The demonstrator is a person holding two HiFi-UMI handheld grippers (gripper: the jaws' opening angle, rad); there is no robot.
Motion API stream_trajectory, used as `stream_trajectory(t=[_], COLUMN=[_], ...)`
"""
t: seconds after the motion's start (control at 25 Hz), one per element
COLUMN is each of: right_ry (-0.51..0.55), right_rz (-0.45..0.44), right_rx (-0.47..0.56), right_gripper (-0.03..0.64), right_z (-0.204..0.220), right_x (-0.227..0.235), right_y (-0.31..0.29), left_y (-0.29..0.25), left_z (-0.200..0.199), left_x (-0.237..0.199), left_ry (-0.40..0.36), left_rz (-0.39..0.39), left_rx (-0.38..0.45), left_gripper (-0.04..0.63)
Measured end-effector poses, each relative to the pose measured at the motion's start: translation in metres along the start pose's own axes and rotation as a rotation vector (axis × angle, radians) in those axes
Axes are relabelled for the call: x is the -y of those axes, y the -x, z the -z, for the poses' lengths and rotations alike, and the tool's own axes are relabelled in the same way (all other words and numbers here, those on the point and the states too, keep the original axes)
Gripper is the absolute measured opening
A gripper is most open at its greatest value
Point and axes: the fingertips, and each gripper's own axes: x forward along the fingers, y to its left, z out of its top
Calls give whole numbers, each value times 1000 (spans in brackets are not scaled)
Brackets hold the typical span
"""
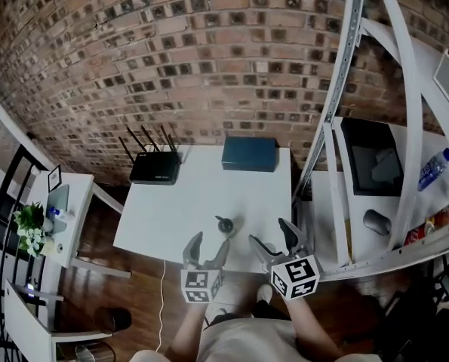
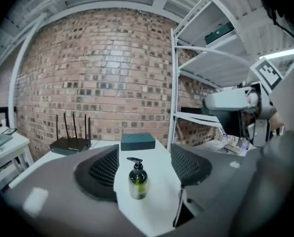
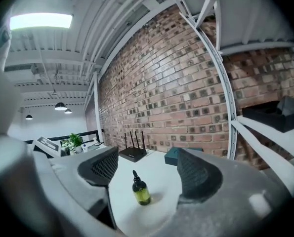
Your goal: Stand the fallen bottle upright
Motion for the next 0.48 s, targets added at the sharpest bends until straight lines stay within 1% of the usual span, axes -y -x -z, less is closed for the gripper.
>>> stream_trajectory(t=[0.12, 0.2, 0.36, 0.4, 0.44, 0.48], right_ry=[4, -3, -3, 10, 22, 29], right_rz=[52, 95, 163, 170, 178, 188], right_rx=[44, 74, 95, 89, 80, 71], right_gripper=[360, 360, 360, 342, 302, 286], right_z=[-10, -11, 5, 12, 20, 27], right_x=[-10, -19, -55, -69, -84, -98], right_y=[23, 44, 83, 92, 99, 106], left_y=[33, 57, 106, 121, 134, 145], left_z=[-34, -50, -58, -56, -50, -43], left_x=[6, 12, 16, 13, 9, 6], left_ry=[-19, -29, -40, -40, -44, -46], left_rz=[9, 19, 18, 8, 1, -2], left_rx=[83, 128, 156, 159, 155, 144], left_gripper=[331, 327, 323, 316, 302, 298])
